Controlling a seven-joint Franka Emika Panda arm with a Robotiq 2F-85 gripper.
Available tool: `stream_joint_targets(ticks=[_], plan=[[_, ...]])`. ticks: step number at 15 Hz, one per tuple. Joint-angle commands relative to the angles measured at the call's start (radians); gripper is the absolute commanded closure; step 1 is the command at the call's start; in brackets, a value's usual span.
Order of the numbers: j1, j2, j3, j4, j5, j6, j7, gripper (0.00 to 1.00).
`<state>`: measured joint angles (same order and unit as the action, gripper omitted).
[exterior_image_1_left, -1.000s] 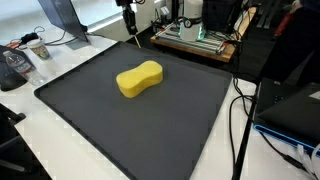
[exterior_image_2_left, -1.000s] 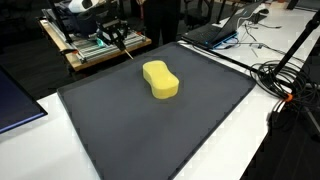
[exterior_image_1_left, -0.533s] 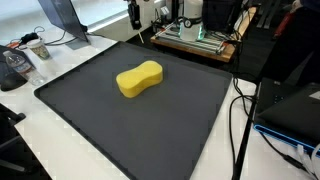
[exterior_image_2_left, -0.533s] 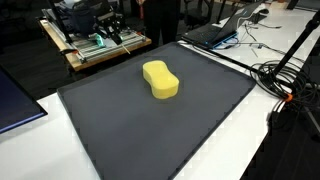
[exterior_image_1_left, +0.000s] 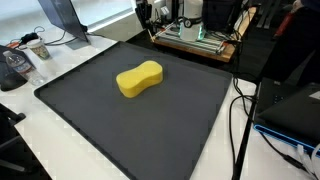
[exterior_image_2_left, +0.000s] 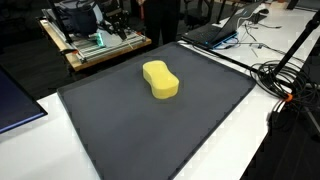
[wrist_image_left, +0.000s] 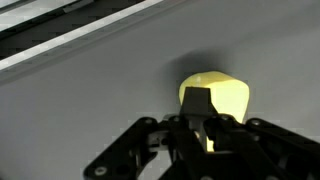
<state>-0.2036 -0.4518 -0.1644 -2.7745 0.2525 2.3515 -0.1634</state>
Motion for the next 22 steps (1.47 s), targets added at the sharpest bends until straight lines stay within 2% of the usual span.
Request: stream_joint_targets(ticks=[1, 6, 10, 16, 20, 22], plan=[[0.021, -0.016, -0.009, 0.002, -0.028, -0.002, 0.026, 0.96], [0.058, -0.092, 0.038, 0.023, -0.026, -0.005, 0.086, 0.96], [0.097, -0.166, 0.103, 0.020, -0.064, -0.032, 0.134, 0.96], [0.201, -0.233, 0.268, 0.028, -0.131, -0.072, 0.236, 0.96], [0.262, -0.213, 0.398, 0.032, -0.182, -0.058, 0.341, 0.96], [0.266, -0.188, 0.468, 0.047, -0.234, -0.053, 0.411, 0.96]])
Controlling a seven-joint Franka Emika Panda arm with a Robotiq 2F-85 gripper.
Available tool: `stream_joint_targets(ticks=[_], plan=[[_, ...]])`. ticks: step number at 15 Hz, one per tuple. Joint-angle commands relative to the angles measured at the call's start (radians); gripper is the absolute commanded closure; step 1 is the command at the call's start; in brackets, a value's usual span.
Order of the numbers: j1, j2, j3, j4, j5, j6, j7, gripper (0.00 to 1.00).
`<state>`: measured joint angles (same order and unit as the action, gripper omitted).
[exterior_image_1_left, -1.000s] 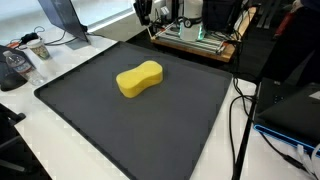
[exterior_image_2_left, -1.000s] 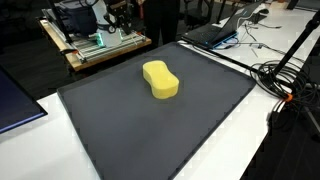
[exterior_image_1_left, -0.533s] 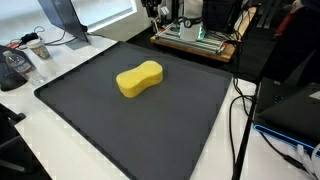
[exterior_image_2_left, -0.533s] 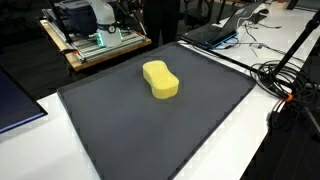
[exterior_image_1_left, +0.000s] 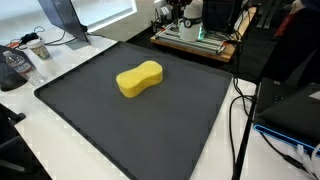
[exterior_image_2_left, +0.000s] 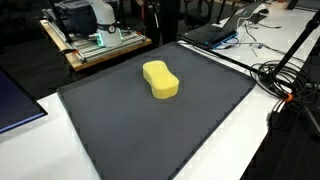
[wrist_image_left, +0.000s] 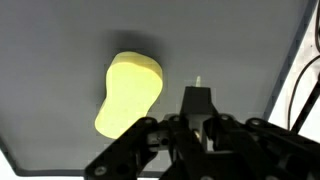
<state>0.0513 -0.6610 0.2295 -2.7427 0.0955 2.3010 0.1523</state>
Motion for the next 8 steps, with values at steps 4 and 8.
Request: stream_joint_targets(ticks=[4, 8], plan=[[-0.021, 0.071, 0.199, 0.077, -0.199, -0.023, 0.270, 0.96], [0.020, 0.071, 0.186, 0.072, -0.216, -0.029, 0.305, 0.84]])
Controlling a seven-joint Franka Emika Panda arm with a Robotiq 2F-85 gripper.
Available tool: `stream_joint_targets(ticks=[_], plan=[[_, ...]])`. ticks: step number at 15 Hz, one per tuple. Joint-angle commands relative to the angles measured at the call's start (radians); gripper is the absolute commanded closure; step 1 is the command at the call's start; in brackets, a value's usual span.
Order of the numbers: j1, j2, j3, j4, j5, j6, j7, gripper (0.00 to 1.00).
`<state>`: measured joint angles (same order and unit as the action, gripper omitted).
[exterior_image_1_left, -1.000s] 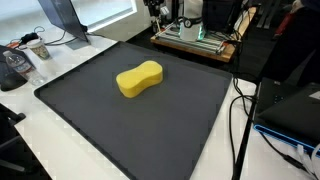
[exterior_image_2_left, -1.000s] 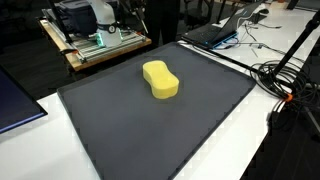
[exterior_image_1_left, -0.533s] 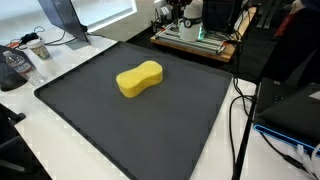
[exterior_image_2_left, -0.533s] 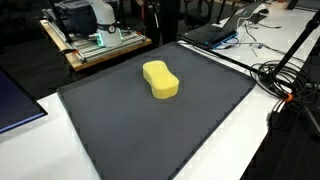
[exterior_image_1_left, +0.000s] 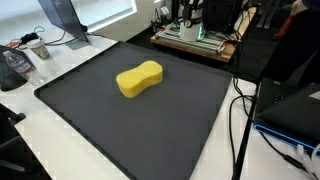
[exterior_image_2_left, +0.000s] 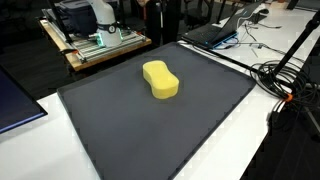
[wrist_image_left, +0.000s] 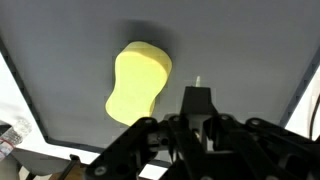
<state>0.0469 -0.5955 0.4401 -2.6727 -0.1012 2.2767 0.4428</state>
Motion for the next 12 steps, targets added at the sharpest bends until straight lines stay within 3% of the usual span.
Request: stream_joint_targets(ticks=[1, 5, 6, 12], plan=[[0.028, 0.009, -0.027, 0.002, -0.019, -0.004, 0.014, 0.84], [0.028, 0.008, -0.038, 0.001, -0.017, -0.004, 0.011, 0.84], [0.028, 0.008, -0.038, 0.001, -0.017, -0.004, 0.011, 0.96], [-0.039, 0.161, 0.081, 0.175, -0.133, -0.060, 0.180, 0.96]])
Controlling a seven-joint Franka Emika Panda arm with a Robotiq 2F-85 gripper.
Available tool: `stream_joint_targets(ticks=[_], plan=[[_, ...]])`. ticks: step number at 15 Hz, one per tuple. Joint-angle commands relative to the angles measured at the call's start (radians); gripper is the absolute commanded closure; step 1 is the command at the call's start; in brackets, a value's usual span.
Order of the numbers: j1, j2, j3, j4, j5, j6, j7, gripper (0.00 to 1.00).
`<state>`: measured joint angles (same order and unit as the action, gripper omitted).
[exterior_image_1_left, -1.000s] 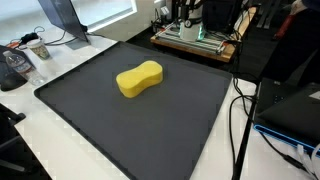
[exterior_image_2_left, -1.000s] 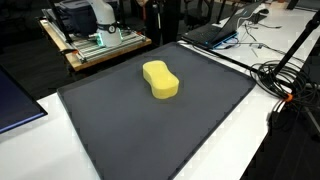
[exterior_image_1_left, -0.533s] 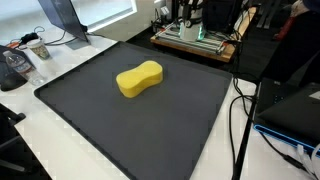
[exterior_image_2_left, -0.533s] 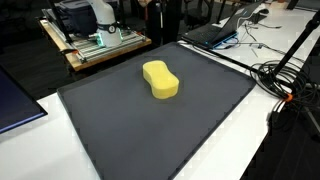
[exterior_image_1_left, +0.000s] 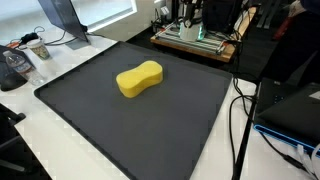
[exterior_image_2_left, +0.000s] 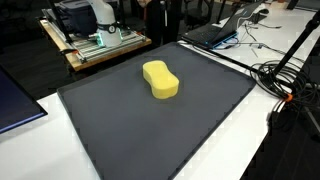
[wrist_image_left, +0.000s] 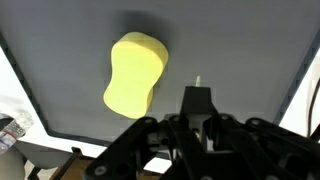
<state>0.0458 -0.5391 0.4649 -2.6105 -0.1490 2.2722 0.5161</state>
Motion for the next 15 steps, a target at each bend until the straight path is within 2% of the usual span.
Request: stream_joint_targets(ticks=[1, 5, 7, 12, 15], plan=[[-0.046, 0.135, 0.073, 0.144, -0.120, -0.077, 0.143, 0.96], [-0.062, 0.289, 0.105, 0.302, -0.269, -0.217, 0.310, 0.96], [-0.038, 0.376, 0.091, 0.391, -0.323, -0.301, 0.368, 0.96], [0.070, 0.607, 0.014, 0.629, -0.411, -0.482, 0.462, 0.96], [0.145, 0.716, -0.064, 0.766, -0.400, -0.547, 0.462, 0.96]])
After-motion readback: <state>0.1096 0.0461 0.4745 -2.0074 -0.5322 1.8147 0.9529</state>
